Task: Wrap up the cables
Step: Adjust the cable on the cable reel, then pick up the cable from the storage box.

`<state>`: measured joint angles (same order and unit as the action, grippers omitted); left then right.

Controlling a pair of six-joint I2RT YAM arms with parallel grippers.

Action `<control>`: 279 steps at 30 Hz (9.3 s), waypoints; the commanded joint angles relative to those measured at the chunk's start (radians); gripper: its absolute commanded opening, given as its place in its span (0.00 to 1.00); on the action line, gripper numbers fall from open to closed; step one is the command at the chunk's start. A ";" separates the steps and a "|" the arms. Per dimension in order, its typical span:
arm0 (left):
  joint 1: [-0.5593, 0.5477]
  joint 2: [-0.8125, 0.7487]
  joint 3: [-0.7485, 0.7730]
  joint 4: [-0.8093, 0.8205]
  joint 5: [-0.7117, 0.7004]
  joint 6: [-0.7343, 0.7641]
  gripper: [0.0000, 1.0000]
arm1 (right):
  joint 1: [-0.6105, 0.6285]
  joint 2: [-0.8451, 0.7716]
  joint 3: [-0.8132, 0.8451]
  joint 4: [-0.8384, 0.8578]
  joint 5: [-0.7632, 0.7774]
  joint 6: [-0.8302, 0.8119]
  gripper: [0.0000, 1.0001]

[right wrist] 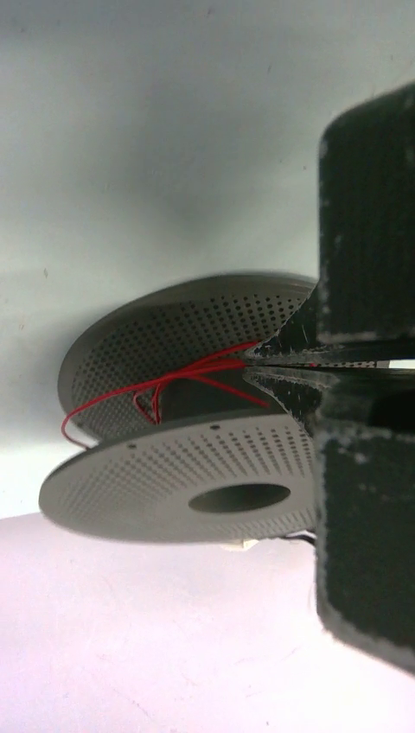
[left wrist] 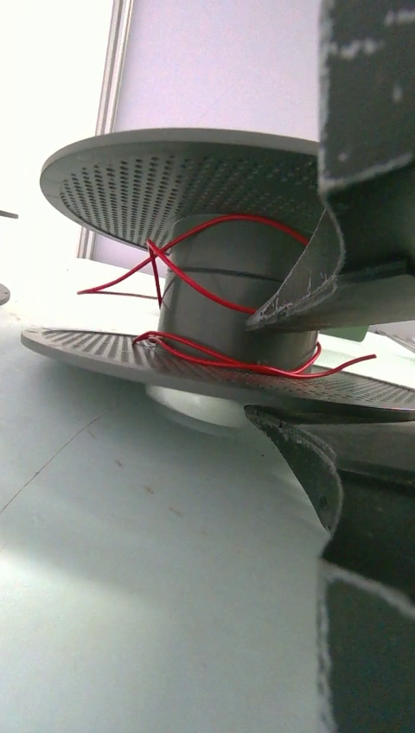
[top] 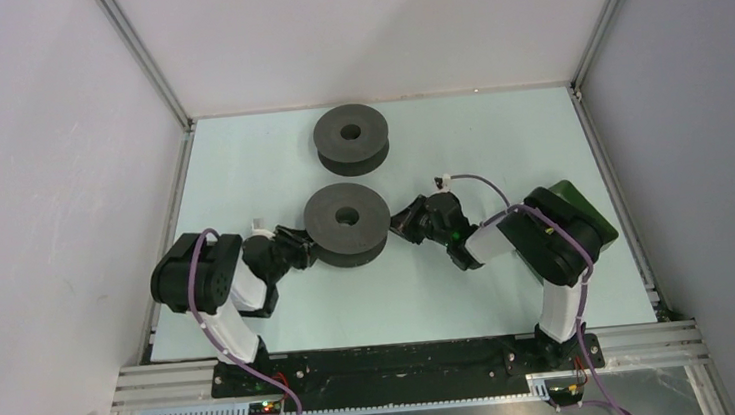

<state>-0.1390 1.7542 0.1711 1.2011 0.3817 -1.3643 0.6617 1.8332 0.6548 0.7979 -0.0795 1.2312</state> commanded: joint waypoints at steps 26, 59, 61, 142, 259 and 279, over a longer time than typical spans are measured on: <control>-0.045 0.064 0.037 0.112 0.020 -0.059 0.39 | 0.101 0.056 0.065 -0.035 0.053 -0.019 0.00; -0.038 0.036 0.000 0.118 -0.008 -0.047 0.42 | 0.099 -0.033 0.056 -0.129 0.117 -0.084 0.15; -0.035 0.033 -0.002 0.116 -0.010 -0.047 0.42 | 0.098 -0.038 0.053 -0.129 0.119 -0.084 0.15; 0.000 -0.582 -0.086 -0.543 -0.282 0.074 0.56 | -0.145 0.257 0.334 -0.100 -0.268 -0.331 0.23; 0.025 -1.162 0.465 -1.409 -0.001 1.024 1.00 | -0.488 -0.822 0.128 -1.194 0.226 -0.905 0.45; -0.146 -1.174 0.509 -1.553 -0.203 1.102 1.00 | -0.724 -0.511 0.227 -1.301 -0.138 -1.448 0.40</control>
<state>-0.2794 0.6037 0.6380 -0.3500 0.2241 -0.3012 -0.0479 1.2999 0.8440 -0.4942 -0.1513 -0.1154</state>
